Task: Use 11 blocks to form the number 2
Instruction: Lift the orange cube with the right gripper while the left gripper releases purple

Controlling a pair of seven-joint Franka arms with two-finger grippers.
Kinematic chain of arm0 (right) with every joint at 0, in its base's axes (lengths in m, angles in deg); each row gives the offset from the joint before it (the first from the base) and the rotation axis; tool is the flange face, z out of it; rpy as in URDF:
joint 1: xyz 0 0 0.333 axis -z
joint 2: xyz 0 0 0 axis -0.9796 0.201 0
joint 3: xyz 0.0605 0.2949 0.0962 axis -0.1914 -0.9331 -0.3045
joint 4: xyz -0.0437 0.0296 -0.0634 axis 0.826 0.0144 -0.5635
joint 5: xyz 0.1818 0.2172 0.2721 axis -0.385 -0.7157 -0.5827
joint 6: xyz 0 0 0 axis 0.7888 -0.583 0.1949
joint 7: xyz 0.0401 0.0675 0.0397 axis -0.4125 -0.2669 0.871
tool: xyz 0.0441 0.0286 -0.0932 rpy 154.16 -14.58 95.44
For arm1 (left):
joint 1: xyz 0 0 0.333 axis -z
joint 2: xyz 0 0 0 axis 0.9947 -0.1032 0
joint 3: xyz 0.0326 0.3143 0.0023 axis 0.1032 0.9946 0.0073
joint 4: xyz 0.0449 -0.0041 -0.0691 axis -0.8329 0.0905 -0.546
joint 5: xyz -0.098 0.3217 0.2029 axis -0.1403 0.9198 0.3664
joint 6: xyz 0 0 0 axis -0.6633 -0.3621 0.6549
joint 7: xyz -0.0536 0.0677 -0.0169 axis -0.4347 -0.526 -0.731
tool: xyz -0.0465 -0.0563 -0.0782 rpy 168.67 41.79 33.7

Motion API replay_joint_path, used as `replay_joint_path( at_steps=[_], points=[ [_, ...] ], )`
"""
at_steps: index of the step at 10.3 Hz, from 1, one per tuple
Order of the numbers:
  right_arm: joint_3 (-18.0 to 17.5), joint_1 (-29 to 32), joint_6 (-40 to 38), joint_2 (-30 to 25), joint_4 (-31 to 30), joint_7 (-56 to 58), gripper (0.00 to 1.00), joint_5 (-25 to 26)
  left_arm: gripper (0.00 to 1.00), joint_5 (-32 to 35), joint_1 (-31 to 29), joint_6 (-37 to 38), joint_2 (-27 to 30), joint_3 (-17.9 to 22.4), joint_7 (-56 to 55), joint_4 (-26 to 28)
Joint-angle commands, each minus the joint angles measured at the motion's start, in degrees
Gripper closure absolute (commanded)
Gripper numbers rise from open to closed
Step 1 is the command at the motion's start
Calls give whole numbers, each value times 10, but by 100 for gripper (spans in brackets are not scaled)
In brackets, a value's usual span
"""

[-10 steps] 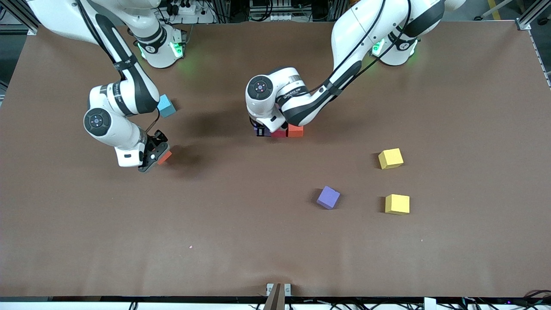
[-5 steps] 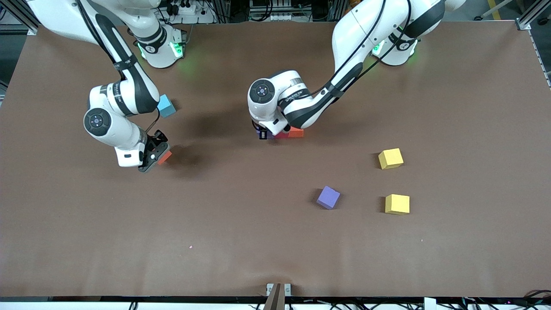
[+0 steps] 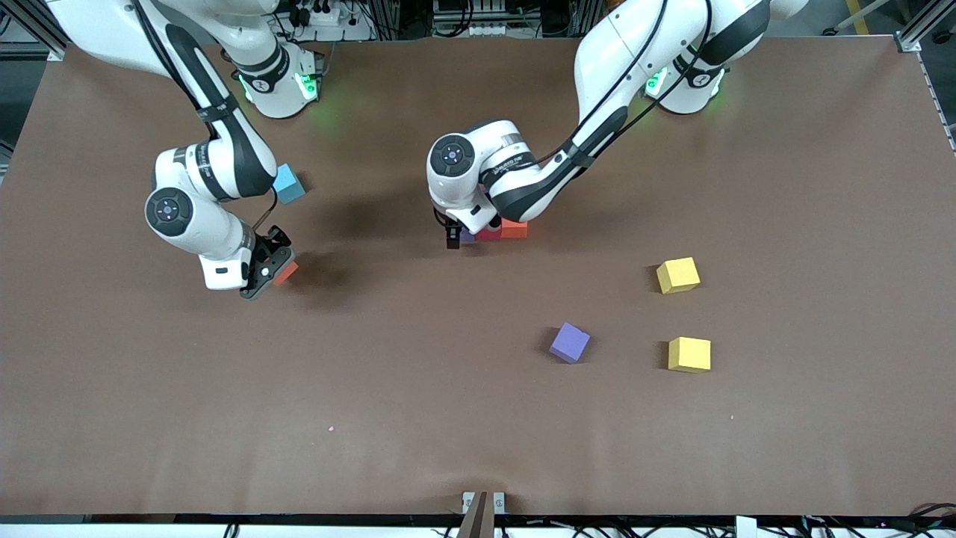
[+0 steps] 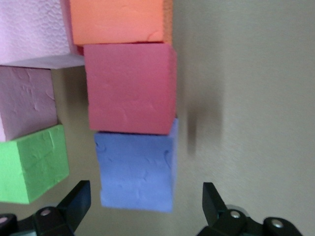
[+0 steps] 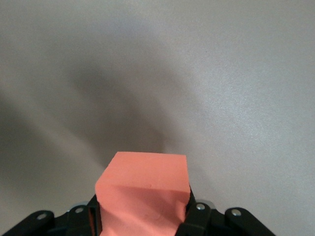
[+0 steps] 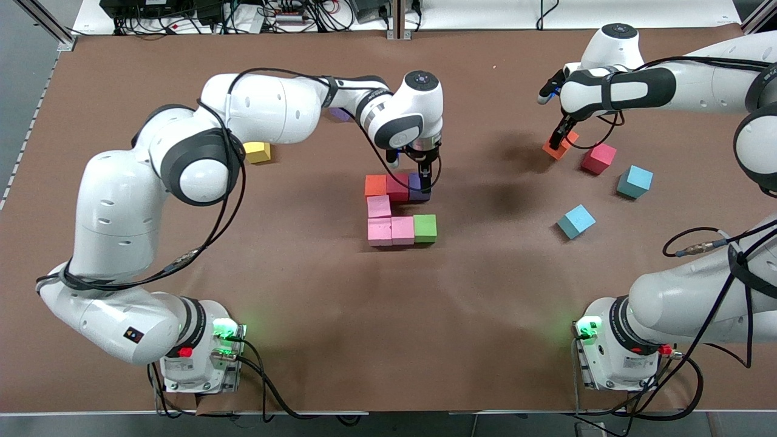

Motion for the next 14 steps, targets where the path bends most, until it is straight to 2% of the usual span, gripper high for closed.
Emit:
replay_joint_path(
  at_steps=[1, 3, 7, 9, 11, 14],
  points=[
    [-15, 4, -9, -4, 19, -1, 60, 0, 0, -13, 1, 7, 37, 0, -7, -6],
    [-33, -3, -10, -4, 36, -35, 60, 0, 0, -41, -1, 8, 66, 3, -6, -8],
    [-40, -67, -16, 4, 60, -182, 60, -2, 0, -39, -79, 29, 88, 3, 62, -14],
    [-41, -107, -15, 10, 69, -260, 60, -51, 0, -38, -111, 29, 80, 8, 127, -34],
    [-39, -147, -13, 15, 87, -331, 60, -95, 0, -39, -122, 29, 61, 33, 179, -69],
    [-35, -233, -8, 71, 163, -505, 60, -116, 0, -48, -126, 30, 41, 76, 245, -107]
  ],
)
